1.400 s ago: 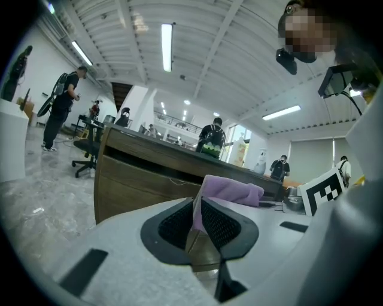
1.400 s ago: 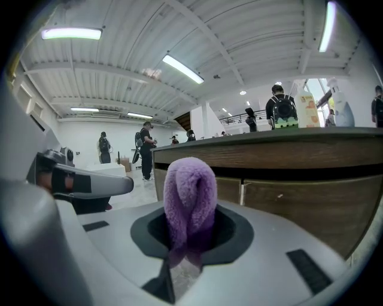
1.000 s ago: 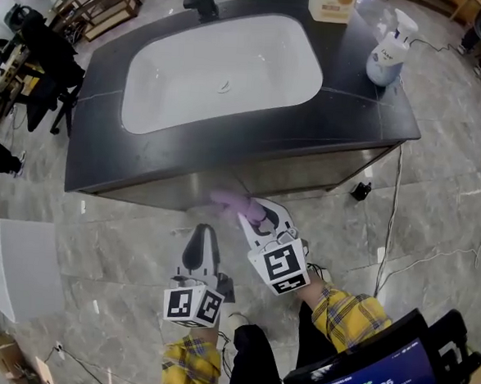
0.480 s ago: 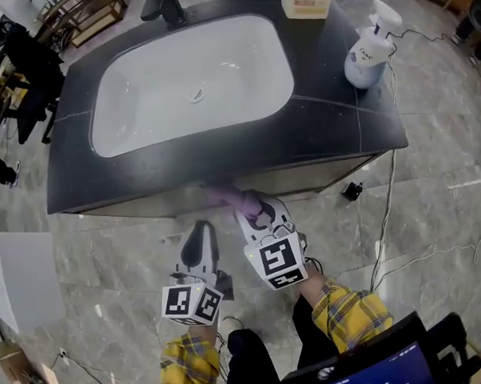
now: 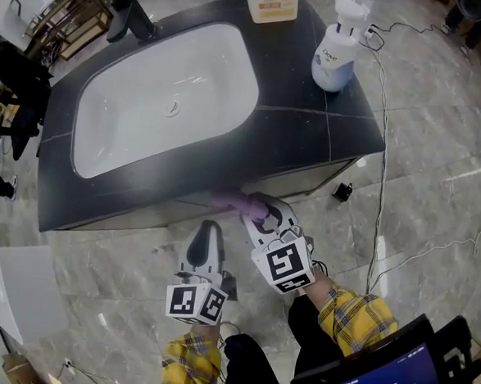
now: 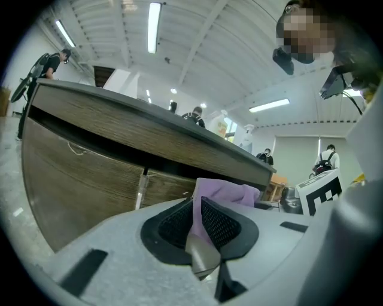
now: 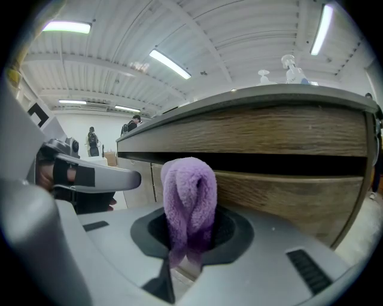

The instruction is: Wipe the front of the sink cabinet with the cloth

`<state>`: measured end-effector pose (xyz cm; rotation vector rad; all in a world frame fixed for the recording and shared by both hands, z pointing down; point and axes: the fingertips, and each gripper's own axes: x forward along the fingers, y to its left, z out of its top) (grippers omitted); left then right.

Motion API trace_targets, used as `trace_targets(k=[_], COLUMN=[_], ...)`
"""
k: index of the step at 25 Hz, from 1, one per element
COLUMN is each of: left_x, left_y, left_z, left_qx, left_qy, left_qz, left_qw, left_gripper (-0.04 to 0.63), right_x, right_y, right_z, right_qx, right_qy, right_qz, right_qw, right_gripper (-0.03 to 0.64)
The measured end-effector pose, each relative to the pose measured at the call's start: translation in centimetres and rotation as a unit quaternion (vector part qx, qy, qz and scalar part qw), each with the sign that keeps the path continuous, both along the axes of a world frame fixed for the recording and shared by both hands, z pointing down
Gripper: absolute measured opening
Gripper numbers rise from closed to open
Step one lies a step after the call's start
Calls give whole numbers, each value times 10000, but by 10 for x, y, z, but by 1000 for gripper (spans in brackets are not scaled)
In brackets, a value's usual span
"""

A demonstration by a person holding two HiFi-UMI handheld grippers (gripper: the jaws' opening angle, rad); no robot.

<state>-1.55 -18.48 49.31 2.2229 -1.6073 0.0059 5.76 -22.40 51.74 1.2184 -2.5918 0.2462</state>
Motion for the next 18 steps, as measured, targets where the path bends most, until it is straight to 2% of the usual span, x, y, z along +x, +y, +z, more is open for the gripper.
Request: trace_targets(k=[18], left_x=[136], left_y=[-24], left_z=[11], left_qx=[-70], left_qy=[56], left_qz=[954], left_qw=[9954], left_gripper=[38], right_x=[160], right_y=[-13], right_z=[8], right_qx=[-36], right_qy=[122], right_qz=[1033], right_qw=[9946], right_gripper=[67])
